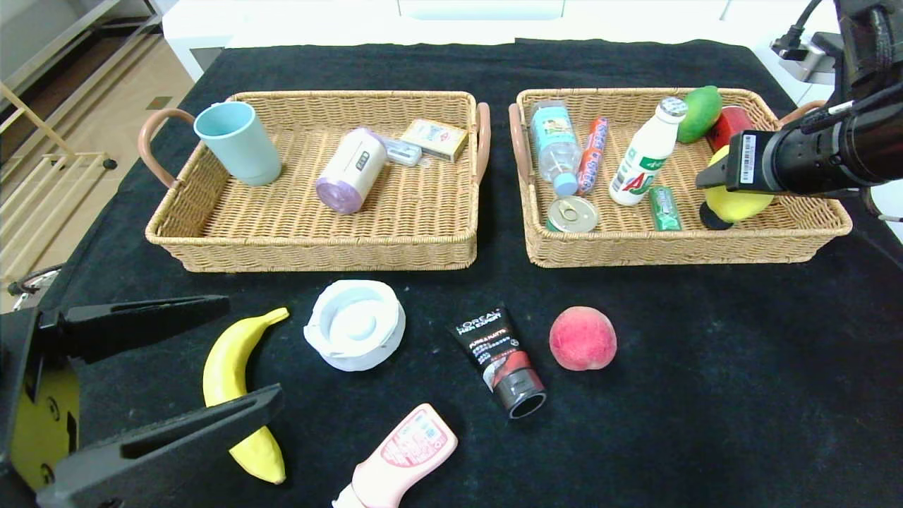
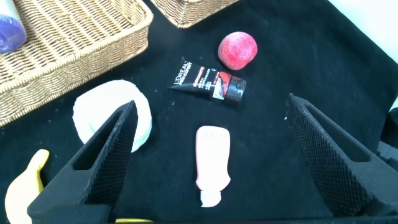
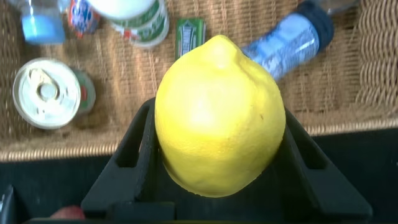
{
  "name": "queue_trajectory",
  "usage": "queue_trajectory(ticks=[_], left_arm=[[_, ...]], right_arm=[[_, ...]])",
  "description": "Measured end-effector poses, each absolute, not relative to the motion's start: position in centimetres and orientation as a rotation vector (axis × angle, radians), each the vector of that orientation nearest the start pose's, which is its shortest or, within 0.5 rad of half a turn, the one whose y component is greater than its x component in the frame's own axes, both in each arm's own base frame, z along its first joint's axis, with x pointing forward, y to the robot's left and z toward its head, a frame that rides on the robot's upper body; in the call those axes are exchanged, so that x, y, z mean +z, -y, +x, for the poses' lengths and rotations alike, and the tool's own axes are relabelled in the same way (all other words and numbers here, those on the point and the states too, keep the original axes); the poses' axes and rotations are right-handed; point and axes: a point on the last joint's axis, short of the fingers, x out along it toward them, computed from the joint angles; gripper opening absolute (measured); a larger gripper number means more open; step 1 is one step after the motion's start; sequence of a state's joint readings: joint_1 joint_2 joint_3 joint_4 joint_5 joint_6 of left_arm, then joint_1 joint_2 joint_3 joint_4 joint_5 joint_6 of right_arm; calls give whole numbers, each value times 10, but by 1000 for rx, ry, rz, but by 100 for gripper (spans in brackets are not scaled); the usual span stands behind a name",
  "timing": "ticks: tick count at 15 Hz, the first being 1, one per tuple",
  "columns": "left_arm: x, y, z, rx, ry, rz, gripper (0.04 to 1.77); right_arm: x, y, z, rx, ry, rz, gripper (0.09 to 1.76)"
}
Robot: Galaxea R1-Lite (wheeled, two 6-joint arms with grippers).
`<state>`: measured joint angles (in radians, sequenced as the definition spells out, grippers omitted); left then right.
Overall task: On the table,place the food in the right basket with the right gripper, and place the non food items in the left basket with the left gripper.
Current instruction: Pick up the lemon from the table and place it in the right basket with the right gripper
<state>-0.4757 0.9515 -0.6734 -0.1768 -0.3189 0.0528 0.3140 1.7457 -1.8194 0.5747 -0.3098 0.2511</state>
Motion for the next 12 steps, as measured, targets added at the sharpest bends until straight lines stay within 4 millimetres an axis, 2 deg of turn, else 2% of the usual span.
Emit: queue_trajectory(ticks=[6,12], left_arm=[[260,58,97,-797,-68,70,172],[260,57,96,-796,-62,71,172]], right_arm=[[326,-92,329,-73,-475,80,108],[321,-92,336,-80,-487,83,111]])
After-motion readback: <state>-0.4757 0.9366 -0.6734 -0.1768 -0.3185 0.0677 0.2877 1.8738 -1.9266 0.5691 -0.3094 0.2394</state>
